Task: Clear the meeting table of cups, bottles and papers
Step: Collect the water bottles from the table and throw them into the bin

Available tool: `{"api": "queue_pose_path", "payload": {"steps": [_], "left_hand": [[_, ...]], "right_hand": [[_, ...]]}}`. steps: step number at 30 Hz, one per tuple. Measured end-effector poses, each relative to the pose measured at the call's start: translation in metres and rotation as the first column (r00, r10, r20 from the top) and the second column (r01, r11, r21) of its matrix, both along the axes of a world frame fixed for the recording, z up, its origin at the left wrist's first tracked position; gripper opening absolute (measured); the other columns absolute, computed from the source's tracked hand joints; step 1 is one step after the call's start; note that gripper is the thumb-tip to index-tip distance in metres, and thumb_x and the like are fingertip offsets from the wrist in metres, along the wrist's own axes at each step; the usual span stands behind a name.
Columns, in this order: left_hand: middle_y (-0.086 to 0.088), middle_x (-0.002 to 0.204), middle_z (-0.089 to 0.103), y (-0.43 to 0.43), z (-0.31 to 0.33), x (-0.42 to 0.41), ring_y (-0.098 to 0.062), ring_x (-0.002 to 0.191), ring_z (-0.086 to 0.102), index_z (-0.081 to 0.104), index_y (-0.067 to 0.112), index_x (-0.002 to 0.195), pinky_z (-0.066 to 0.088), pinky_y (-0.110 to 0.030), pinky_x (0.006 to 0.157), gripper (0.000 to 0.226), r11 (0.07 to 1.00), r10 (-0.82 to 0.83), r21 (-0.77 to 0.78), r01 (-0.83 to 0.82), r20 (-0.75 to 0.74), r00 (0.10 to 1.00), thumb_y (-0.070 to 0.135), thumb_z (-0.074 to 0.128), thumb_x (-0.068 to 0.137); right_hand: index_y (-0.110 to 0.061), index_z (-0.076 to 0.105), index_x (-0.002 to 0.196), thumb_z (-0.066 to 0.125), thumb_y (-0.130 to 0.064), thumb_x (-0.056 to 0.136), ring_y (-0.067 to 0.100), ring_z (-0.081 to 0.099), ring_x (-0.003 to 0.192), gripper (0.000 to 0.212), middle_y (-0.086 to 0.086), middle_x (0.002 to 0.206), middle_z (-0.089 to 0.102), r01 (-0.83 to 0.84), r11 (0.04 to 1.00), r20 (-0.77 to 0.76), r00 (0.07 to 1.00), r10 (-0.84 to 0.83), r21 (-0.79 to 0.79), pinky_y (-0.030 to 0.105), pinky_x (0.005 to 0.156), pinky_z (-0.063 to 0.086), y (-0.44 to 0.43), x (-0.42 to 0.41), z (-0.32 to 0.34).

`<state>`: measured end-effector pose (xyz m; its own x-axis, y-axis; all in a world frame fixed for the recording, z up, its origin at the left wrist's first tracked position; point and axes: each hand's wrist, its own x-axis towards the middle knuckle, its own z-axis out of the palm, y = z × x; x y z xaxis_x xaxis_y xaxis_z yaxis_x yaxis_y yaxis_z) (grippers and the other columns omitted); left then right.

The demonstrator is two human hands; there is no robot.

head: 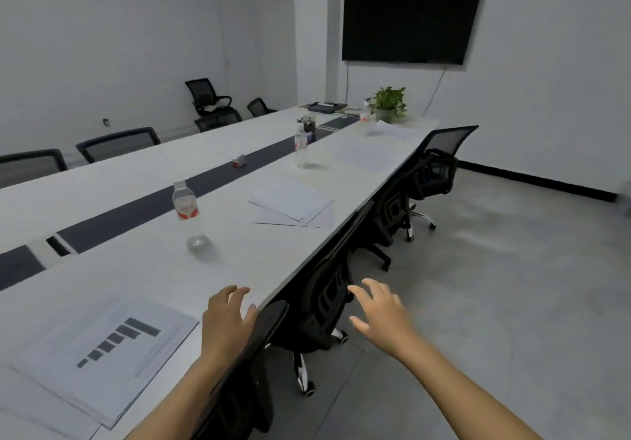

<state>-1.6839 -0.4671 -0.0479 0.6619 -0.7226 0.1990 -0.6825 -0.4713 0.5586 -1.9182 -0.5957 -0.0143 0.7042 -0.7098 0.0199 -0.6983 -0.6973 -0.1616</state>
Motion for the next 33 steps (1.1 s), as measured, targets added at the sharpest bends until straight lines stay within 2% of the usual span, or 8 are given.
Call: {"api": "queue_pose_path", "payload": {"steps": [8,13,17,20,24,30,33], "left_hand": [[-0.013,0.142,0.040,-0.044,-0.008,0.069,-0.033,0.130,0.035,0.042,0.012,0.136,0.034,-0.046,0.103,0.050,0.968,0.249,0.037,-0.248,-0.024,0.968,0.023,0.055,0.089],[-0.018,0.148,0.031,-0.100,-0.009,0.143,-0.039,0.134,0.029,0.033,0.012,0.140,0.032,-0.052,0.105,0.065,0.934,0.357,0.031,-0.356,-0.055,0.933,0.025,0.063,0.085],[-0.020,0.151,0.022,-0.152,0.006,0.212,-0.041,0.137,0.022,0.026,0.010,0.144,0.028,-0.055,0.107,0.075,0.889,0.453,-0.031,-0.457,-0.097,0.886,0.026,0.067,0.082],[-0.019,0.153,0.017,-0.185,0.018,0.262,-0.040,0.138,0.018,0.022,0.013,0.145,0.026,-0.055,0.108,0.079,0.861,0.497,-0.060,-0.505,-0.116,0.860,0.024,0.067,0.082],[-0.017,0.154,0.013,-0.214,0.031,0.314,-0.038,0.139,0.014,0.019,0.016,0.146,0.024,-0.053,0.108,0.077,0.839,0.529,-0.078,-0.538,-0.118,0.841,0.022,0.064,0.084],[-0.016,0.150,0.026,-0.234,0.034,0.368,-0.036,0.137,0.021,0.024,0.016,0.145,0.027,-0.053,0.106,0.066,0.807,0.579,-0.067,-0.587,-0.105,0.808,0.029,0.056,0.089],[-0.010,0.141,0.043,-0.237,0.025,0.382,-0.035,0.128,0.036,0.036,0.025,0.139,0.036,-0.053,0.102,0.051,0.844,0.511,-0.052,-0.533,-0.220,0.831,0.029,0.052,0.091]], "right_hand": [[-0.020,0.021,0.147,0.044,-0.036,0.095,0.024,0.019,0.141,0.060,0.009,0.154,0.018,-0.256,0.967,-0.061,0.965,0.256,0.014,0.038,0.111,0.026,-0.070,0.089,-0.009],[-0.021,0.019,0.147,0.041,-0.037,0.096,0.025,0.019,0.141,0.058,0.009,0.155,0.014,-0.340,0.940,-0.106,0.935,0.337,-0.012,0.039,0.112,0.024,-0.130,0.153,-0.001],[-0.017,0.034,0.142,0.049,-0.033,0.092,0.033,0.033,0.136,0.055,0.016,0.148,0.030,-0.387,0.919,-0.088,0.920,0.381,-0.069,0.046,0.103,0.035,-0.187,0.215,0.007],[-0.022,0.021,0.146,0.044,-0.034,0.096,0.022,0.019,0.141,0.057,0.009,0.155,0.015,-0.413,0.911,-0.133,0.902,0.411,0.013,0.039,0.110,0.025,-0.223,0.269,0.012],[-0.025,0.020,0.146,0.043,-0.035,0.096,0.020,0.018,0.141,0.056,0.005,0.155,0.013,-0.441,0.895,-0.114,0.888,0.446,0.063,0.035,0.112,0.023,-0.248,0.324,0.001],[-0.026,0.020,0.146,0.042,-0.035,0.096,0.018,0.017,0.142,0.056,0.003,0.156,0.013,-0.506,0.853,-0.136,0.843,0.520,0.125,0.034,0.111,0.022,-0.265,0.366,-0.020],[-0.025,0.021,0.146,0.042,-0.035,0.096,0.017,0.016,0.142,0.055,0.004,0.156,0.013,-0.519,0.840,-0.128,0.833,0.538,0.158,0.034,0.112,0.021,-0.270,0.374,-0.023]]}}
